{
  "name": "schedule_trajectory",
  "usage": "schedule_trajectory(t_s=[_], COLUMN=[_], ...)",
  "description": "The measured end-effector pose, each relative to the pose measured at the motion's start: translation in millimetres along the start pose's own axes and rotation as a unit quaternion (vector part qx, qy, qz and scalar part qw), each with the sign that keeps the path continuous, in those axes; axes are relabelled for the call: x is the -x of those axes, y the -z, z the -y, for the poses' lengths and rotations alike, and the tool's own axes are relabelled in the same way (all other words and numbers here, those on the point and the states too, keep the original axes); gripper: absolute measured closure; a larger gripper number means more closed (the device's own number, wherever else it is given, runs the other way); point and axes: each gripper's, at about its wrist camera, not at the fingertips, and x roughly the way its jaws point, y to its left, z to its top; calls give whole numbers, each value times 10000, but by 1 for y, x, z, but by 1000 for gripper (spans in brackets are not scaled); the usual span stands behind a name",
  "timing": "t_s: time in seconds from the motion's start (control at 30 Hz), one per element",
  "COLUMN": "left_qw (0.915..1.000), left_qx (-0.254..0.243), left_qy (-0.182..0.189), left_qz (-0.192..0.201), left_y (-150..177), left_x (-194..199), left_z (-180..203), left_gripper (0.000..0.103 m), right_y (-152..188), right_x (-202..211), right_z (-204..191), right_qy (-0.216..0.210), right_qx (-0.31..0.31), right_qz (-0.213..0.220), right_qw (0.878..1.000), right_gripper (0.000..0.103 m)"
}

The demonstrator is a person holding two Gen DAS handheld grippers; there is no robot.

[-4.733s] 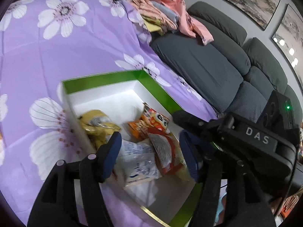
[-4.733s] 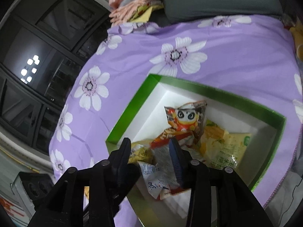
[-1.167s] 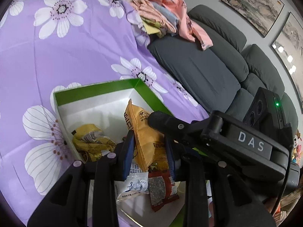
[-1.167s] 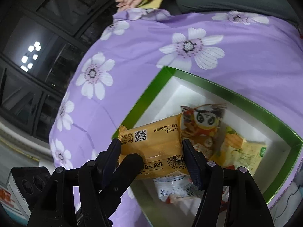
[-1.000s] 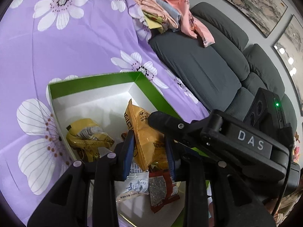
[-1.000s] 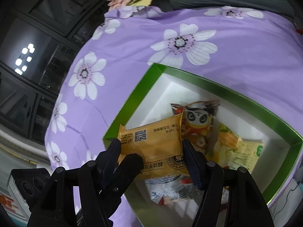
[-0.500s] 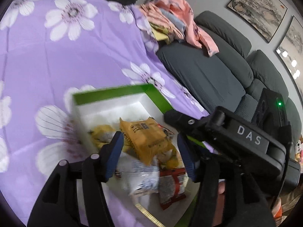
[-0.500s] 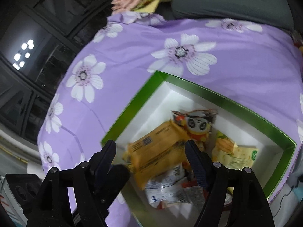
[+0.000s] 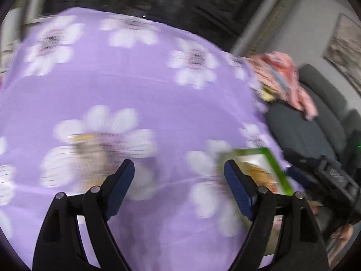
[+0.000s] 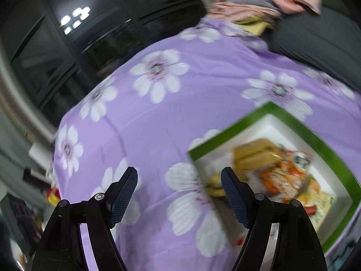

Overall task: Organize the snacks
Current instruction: 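Move the right gripper to the beige cracker bar and grasp it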

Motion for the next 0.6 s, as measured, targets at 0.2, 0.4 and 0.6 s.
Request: schedule_trajectory(t_s=[0.2,0.4,0.6], left_qw=[9967,9908,9845], left_qx=[675,1160,1589], left_qy=[-442,-665,-498], left_qz=[31,-228,-557], left_y=[1,7,14], left_x=[11,-6,-30], left_z=[-64,-100,-120], left_gripper=[20,20,22], right_y=[16,31,48], right_x=[-17,-49,-102], right_z=[-52,-86,-110], right_qy=[-349,-804,-1622], right_qx=[653,815,558], right_qz=[-184,-627,-1612], right_qw=[9971,9914,9719], right_gripper=[24,24,24])
